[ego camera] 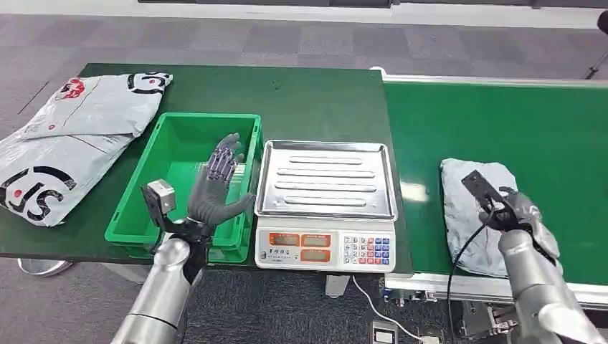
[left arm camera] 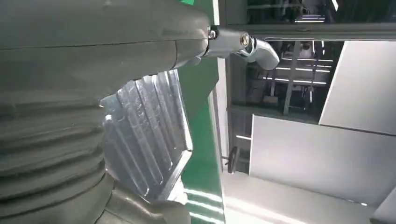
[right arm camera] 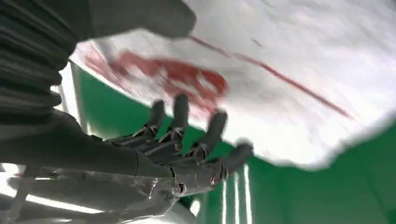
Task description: Moved the parcel from conveyor to table for the left to box.
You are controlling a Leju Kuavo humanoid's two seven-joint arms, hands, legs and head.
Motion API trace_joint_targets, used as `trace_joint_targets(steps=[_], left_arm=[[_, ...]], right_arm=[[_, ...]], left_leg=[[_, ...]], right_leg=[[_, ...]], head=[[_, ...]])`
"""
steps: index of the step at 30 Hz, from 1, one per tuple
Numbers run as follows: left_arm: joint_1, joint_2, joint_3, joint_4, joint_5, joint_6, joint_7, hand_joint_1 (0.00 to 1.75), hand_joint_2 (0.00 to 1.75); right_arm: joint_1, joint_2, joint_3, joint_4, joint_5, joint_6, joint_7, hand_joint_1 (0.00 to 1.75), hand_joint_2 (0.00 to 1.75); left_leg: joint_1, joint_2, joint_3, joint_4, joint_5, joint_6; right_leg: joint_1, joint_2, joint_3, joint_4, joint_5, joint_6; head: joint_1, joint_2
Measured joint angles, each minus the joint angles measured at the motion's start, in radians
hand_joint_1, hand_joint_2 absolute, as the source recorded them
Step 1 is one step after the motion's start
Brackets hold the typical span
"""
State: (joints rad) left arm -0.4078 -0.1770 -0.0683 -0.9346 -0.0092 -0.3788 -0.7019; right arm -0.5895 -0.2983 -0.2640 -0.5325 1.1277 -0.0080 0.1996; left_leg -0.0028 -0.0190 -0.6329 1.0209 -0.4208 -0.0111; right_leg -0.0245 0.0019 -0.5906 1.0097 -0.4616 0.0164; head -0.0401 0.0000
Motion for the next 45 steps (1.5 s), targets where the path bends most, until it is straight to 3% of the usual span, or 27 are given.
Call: trace_joint_targets(steps=[12, 18, 19, 20, 33, 45], left_arm=[[-0.002, -0.010, 0.000, 0.005, 0.009, 0.003, 0.000, 0.00, 1.75], [-0.008, -0.014, 0.000, 0.014, 0.008, 0.002, 0.000, 0.00, 1.75], [-0.010, -0.015, 0.000, 0.015, 0.008, 0.002, 0.000, 0.00, 1.75], [-0.011, -0.015, 0.000, 0.017, 0.008, 0.003, 0.000, 0.00, 1.75], [-0.011, -0.015, 0.000, 0.018, 0.009, 0.011, 0.000, 0.00, 1.75], [0.024, -0.006, 0.000, -0.034, 0.005, 0.026, 0.000, 0.00, 1.75]], right_arm=[[0.120, 0.051, 0.000, -0.037, 0.047, 0.029, 0.082, 0.00, 1.75], [0.142, 0.058, 0.000, -0.053, 0.057, 0.134, 0.064, 0.02, 1.75], [0.143, 0.058, 0.000, -0.055, 0.057, 0.150, 0.054, 0.23, 1.75], [0.146, 0.058, 0.000, -0.055, 0.056, 0.161, 0.043, 1.75, 1.75], [0.155, 0.082, 0.002, -0.095, 0.048, 0.187, -0.071, 1.75, 1.75], [0.173, 0.131, 0.008, -0.209, -0.019, 0.048, -0.173, 1.75, 1.75]], left_leg=[[0.000, 0.000, 0.000, 0.000, 0.000, 0.000], [0.000, 0.001, 0.001, 0.000, 0.000, 0.000], [0.000, 0.001, 0.001, 0.000, 0.000, 0.000], [0.000, 0.001, 0.001, 0.000, 0.000, 0.000], [0.000, 0.004, 0.005, 0.000, 0.000, 0.000], [0.000, 0.002, 0.003, 0.000, 0.000, 0.000]], right_leg=[[0.000, 0.000, 0.000, 0.000, 0.000, 0.000], [0.000, 0.001, 0.000, 0.000, 0.000, 0.000], [0.000, 0.001, 0.001, 0.000, 0.000, 0.000], [0.000, 0.001, 0.001, 0.000, 0.000, 0.000], [0.000, 0.003, 0.005, 0.000, 0.000, 0.000], [0.000, 0.002, 0.003, 0.000, 0.000, 0.000]], head=[[0.000, 0.000], [0.000, 0.000], [0.000, 0.000], [0.000, 0.000], [0.000, 0.000], [0.000, 0.000]])
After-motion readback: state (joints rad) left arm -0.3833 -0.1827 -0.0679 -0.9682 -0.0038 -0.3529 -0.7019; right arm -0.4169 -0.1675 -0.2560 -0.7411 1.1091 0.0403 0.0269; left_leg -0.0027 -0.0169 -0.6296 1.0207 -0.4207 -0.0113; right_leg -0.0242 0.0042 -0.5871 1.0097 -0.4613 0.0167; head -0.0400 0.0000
